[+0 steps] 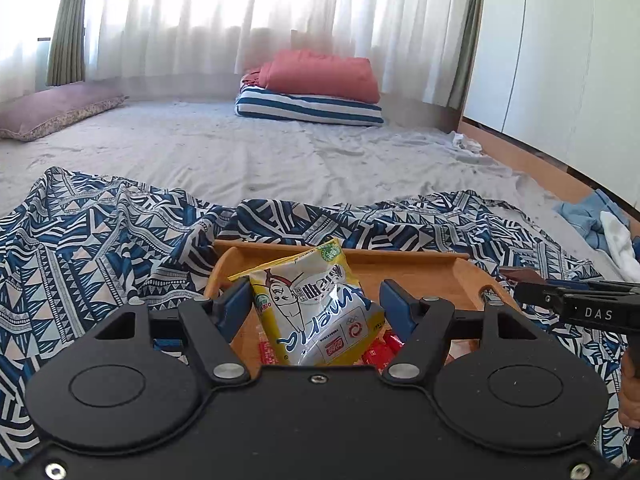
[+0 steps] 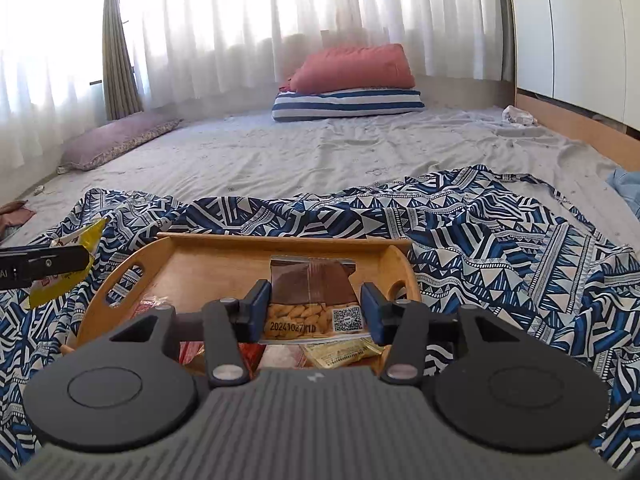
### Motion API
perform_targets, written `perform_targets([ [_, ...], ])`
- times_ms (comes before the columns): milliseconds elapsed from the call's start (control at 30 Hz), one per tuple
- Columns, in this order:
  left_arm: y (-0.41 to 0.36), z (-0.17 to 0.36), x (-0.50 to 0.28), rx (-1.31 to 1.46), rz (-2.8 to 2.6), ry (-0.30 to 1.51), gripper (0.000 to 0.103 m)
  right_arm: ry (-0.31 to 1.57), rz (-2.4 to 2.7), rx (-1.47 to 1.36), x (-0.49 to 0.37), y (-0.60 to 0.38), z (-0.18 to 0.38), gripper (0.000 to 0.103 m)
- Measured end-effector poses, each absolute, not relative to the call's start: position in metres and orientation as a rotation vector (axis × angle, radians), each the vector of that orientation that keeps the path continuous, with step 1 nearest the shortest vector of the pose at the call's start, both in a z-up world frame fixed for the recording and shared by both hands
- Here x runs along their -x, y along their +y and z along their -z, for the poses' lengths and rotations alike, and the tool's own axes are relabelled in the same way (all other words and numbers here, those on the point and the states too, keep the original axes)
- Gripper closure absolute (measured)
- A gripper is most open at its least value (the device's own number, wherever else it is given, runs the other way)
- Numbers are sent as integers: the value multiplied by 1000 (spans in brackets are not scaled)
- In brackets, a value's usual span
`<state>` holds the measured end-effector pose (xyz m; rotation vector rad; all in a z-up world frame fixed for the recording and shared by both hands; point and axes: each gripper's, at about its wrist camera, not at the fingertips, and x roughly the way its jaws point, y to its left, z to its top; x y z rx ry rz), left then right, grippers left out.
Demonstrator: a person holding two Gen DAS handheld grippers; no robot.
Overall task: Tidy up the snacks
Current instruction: 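Carry the yellow bag in the left tool while the right tool carries the brown packet over the tray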
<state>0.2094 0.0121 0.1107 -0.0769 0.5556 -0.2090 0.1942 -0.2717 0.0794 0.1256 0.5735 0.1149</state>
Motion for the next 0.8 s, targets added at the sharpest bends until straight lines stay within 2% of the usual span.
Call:
perform_targets([
  [367, -18, -63, -258, 13, 199, 650, 35, 648, -69, -128, -248, -274, -41, 50],
  [800, -31, -37, -277, -24, 192, 696, 35, 699, -65, -101, -265, -269, -10, 50],
])
